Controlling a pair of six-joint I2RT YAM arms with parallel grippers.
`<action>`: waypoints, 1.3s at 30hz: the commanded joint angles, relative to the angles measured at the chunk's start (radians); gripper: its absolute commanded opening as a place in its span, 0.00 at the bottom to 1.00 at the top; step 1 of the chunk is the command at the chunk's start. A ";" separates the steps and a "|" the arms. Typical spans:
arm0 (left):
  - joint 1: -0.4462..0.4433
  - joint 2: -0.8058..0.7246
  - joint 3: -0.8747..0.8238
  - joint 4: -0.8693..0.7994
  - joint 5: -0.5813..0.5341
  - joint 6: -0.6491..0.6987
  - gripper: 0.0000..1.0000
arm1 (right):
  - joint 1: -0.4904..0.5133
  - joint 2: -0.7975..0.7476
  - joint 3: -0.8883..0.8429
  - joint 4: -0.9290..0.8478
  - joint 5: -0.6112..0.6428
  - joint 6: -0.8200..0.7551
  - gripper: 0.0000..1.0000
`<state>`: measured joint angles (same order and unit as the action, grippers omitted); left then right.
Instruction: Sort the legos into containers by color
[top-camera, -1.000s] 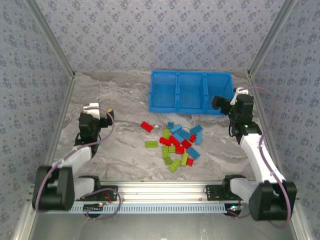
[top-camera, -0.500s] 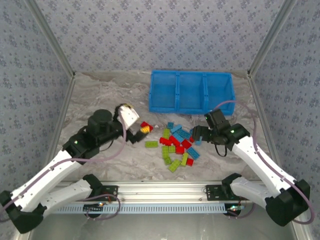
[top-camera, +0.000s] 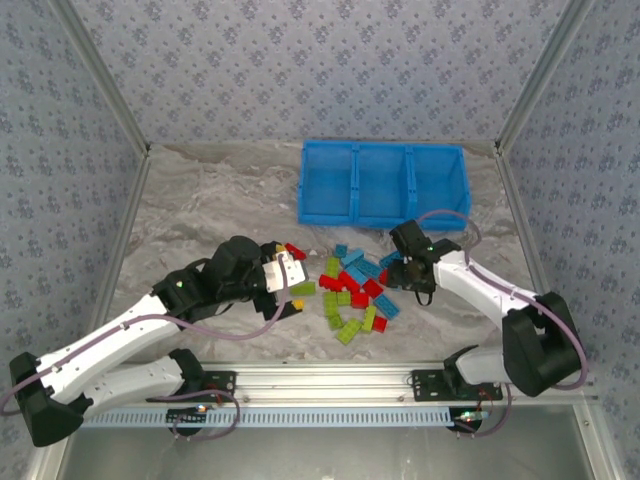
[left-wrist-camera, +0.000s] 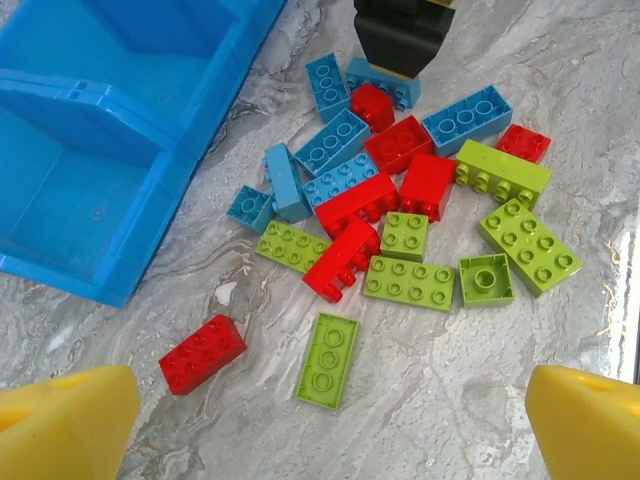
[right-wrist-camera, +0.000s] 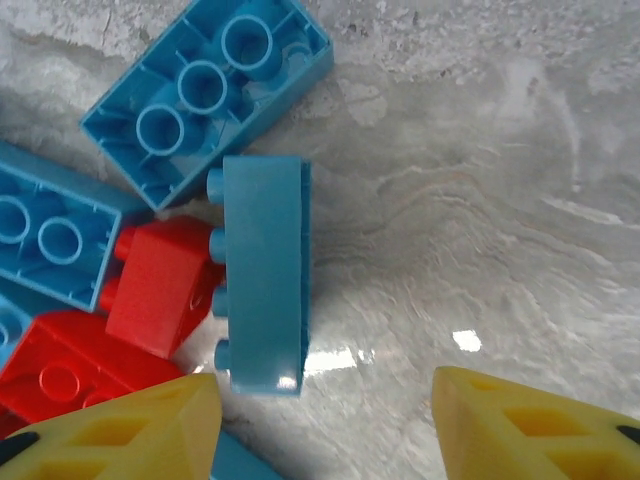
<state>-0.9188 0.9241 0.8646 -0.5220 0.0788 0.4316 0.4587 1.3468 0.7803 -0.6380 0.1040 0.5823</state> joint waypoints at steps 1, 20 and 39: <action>-0.008 -0.006 0.006 0.003 0.010 0.021 0.99 | -0.007 0.034 -0.018 0.085 -0.037 -0.001 0.57; -0.009 -0.122 -0.079 0.050 -0.030 0.017 0.99 | -0.009 -0.234 0.038 -0.073 0.128 -0.010 0.18; -0.002 -0.171 -0.153 0.292 0.029 -0.116 0.99 | -0.461 0.455 0.693 0.031 -0.115 -0.308 0.25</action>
<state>-0.9184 0.7609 0.7086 -0.2821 0.0841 0.3347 0.0135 1.7649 1.4162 -0.5865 0.0280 0.2985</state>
